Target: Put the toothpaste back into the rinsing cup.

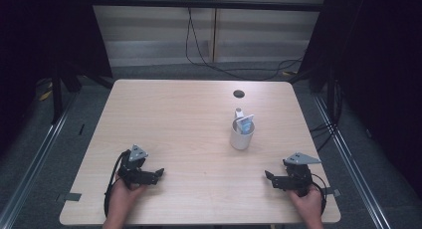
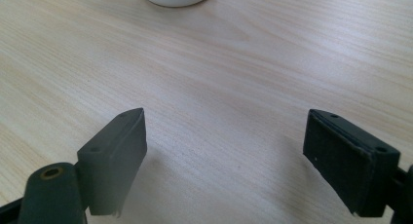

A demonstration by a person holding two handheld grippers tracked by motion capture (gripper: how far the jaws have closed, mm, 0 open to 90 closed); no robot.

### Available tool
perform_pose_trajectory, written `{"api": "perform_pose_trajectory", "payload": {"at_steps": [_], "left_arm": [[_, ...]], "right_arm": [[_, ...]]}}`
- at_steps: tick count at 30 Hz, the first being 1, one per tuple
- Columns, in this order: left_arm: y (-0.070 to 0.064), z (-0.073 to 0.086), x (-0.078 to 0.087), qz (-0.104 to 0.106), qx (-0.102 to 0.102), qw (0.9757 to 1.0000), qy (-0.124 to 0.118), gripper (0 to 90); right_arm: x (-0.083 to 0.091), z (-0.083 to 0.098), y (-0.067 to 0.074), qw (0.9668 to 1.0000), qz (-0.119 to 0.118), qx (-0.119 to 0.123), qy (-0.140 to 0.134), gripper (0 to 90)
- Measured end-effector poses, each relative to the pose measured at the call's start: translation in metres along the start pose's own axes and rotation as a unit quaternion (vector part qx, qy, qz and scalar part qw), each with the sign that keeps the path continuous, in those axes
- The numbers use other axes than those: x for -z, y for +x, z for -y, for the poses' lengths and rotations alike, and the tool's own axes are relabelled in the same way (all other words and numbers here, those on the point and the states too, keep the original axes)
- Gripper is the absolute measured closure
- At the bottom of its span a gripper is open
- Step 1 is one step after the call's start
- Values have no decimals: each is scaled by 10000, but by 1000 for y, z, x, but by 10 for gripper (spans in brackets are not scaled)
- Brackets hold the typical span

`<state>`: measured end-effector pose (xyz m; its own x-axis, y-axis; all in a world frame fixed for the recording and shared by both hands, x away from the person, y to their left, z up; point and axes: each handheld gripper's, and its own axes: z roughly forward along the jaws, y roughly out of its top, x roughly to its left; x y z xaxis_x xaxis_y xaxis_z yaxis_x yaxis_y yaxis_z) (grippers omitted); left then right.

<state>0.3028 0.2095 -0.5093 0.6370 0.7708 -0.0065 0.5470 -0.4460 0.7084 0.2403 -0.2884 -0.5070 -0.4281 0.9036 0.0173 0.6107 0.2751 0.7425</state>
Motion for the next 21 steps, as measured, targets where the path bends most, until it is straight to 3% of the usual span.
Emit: {"api": "perform_pose_trajectory", "payload": {"at_steps": [16, 21], "left_arm": [[0, 0, 0, 3, 23, 10000, 3, 69], [0, 0, 0, -5, -2, 10000, 5, 69]], "right_arm": [[-3, 0, 7, 9994, 133, 304, 81, 156], [-4, 0, 6, 9998, 53, 152, 122, 149]]}}
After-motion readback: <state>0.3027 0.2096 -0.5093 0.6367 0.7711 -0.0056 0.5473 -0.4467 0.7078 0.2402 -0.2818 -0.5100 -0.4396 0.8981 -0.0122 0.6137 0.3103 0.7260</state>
